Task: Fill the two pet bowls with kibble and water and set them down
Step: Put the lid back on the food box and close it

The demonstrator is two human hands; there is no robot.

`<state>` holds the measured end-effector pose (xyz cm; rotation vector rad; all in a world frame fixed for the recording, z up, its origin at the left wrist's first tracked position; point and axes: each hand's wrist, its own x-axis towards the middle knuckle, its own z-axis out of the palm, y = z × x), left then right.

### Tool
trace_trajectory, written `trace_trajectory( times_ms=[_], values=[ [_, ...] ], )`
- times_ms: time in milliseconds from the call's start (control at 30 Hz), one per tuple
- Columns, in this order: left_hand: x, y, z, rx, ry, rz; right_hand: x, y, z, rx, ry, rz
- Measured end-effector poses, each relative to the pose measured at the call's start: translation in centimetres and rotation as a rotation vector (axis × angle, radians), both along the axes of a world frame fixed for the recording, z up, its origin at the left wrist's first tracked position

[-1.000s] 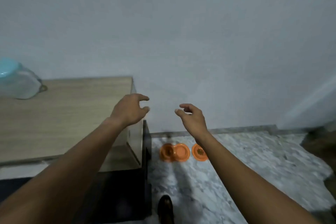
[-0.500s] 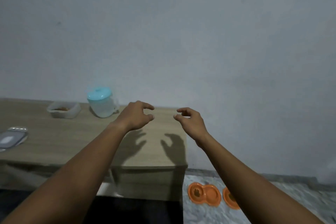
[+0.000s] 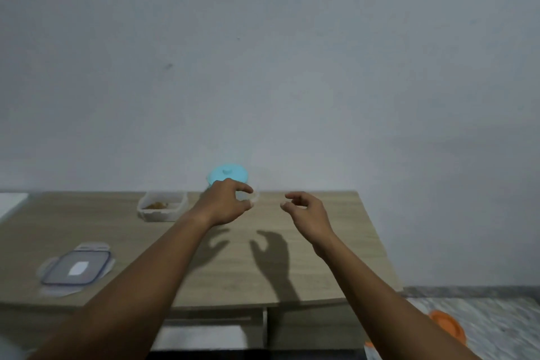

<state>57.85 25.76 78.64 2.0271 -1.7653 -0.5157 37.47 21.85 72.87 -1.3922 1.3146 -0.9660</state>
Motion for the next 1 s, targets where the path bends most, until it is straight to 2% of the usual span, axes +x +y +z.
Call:
trace_trajectory(
  times_ms=[233, 400, 533, 800, 1000],
  values=[
    [5.4, 1.6, -1.8, 0.014, 0.013, 0.064, 6.7, -1.0, -0.3, -0.022, 0.01, 0.083],
    [13.0, 3.7, -5.2, 0.087, 0.114, 0.109, 13.5, 0.5, -2.9, 0.016, 0.052, 0.143],
    [20.5, 4.7, -7.5, 0.071, 0.115, 0.146, 19.9, 1.5, -5.0, 0.028, 0.092, 0.141],
    [38.9, 7.9, -13.7, 0.199, 0.179, 0.32, 36.8, 6.2, -10.7, 0.222, 0.207, 0.157],
    [46.7, 9.7, -17.2, 0.341, 0.066, 0.407, 43.7, 8.9, -14.3, 0.33, 0.386, 0.132]
  ],
)
